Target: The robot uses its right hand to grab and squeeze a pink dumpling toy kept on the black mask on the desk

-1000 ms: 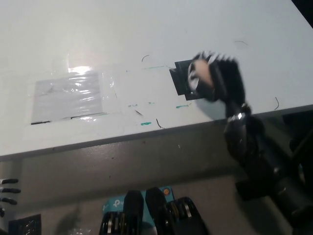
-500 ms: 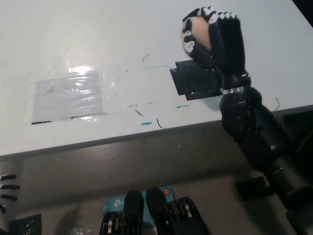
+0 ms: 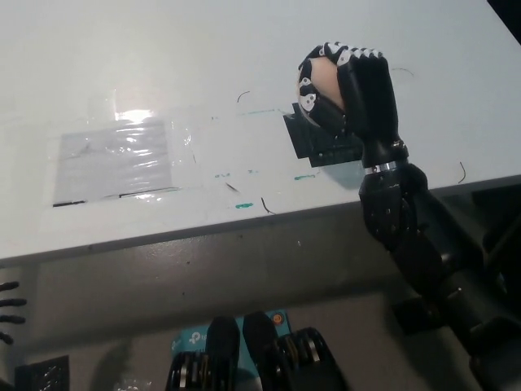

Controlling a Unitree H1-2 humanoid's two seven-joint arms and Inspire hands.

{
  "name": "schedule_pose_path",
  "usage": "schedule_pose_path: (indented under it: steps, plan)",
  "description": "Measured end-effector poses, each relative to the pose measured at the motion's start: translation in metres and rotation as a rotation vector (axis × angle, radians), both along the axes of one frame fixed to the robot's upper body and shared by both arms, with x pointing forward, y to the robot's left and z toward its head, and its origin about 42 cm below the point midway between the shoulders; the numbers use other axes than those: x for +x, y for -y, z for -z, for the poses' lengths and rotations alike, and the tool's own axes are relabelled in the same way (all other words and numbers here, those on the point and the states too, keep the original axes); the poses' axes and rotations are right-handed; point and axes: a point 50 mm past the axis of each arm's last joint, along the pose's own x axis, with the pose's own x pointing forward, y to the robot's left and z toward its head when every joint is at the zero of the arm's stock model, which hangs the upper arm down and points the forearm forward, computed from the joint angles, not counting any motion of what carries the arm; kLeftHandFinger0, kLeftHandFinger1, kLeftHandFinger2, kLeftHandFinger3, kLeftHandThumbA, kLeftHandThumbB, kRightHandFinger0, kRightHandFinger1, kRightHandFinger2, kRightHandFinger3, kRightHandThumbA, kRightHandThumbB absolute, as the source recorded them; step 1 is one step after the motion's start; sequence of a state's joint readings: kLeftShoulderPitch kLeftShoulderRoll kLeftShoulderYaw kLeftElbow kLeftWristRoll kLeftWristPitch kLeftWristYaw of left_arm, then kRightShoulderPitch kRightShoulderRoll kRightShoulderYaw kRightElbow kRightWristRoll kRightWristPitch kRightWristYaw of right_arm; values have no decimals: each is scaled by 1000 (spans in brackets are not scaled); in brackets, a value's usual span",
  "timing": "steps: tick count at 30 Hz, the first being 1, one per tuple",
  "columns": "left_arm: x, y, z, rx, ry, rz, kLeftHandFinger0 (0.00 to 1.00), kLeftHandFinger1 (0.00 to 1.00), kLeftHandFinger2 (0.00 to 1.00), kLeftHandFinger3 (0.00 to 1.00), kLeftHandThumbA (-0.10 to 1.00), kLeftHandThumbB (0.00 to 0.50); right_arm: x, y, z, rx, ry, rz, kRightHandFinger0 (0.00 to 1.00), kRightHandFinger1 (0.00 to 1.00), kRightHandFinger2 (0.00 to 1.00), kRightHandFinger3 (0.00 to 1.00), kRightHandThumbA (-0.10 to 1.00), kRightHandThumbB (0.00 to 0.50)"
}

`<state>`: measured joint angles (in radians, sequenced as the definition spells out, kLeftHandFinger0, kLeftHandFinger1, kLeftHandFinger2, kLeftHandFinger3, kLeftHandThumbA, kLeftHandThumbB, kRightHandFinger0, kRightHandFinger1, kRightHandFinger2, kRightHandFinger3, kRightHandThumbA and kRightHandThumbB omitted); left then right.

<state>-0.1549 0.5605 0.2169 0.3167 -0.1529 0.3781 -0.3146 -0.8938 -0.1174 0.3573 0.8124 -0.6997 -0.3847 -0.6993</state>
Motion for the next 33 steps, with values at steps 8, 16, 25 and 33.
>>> schedule_pose_path:
  steps: [8,16,25,33]
  plan:
    - [-1,0,-1,-1,-3,1,416,608,741,833,1000,204,4,3,15,-57,-105,4,0,278,653,440,-100,18]
    - [-5,1,-1,0,-8,1,460,639,755,843,1000,186,11,13,58,-195,-369,53,223,336,604,1000,-100,0]
    - [-6,1,-2,1,-5,1,469,639,747,851,1000,173,19,11,73,-325,-556,110,1000,1000,1000,1000,111,122]
    - [-12,0,1,1,-18,-1,492,648,753,860,1000,164,21,2,62,-376,-594,127,1000,1000,1000,1000,692,377]
